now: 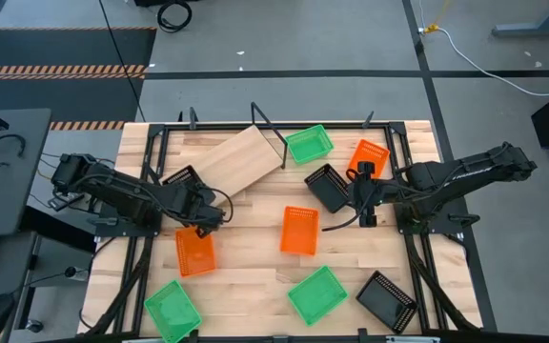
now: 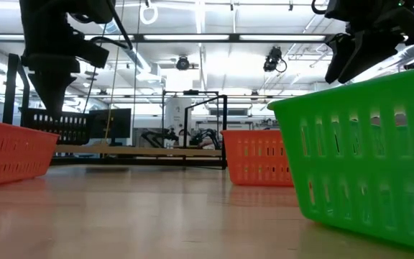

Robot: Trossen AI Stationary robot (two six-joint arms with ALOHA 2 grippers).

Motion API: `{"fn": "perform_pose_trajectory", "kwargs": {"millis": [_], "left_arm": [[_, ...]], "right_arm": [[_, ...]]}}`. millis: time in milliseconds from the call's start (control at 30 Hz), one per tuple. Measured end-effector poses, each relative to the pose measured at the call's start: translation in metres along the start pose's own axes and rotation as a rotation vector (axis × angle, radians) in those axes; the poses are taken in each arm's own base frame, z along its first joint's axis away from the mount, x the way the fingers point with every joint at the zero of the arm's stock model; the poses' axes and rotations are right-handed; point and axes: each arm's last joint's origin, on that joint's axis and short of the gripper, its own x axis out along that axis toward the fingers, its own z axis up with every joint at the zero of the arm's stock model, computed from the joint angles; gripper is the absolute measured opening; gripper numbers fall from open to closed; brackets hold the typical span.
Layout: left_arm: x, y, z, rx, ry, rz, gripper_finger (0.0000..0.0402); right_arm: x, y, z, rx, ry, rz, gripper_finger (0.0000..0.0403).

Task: Stack baskets on shelf by color
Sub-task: Put the left black bin on the shelf, then put the middle orange bin on the shelf

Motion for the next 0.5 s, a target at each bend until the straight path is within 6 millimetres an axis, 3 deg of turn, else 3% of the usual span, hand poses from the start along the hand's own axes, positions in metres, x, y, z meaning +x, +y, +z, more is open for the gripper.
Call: {"fn": "perform_pose_trajectory", "kwargs": {"millis": [100, 200, 500], "left_arm": [[-0.001, 0.000, 0.000, -0.006, 0.005, -0.002, 0.0125], [-0.015, -0.001, 0.006, -0.008, -0.023, -0.029, 0.0126], [-0.099, -0.013, 0.037, -0.064, -0.286, -0.311, 0.0127]], "right_arm": [[0.000, 0.000, 0.000, 0.000, 0.001, 0.001, 0.0234], [0.000, 0.000, -0.001, -0.003, 0.009, 0.001, 0.0234], [0.000, -0.001, -0.002, 0.000, 0.019, -0.003, 0.0234]]}}
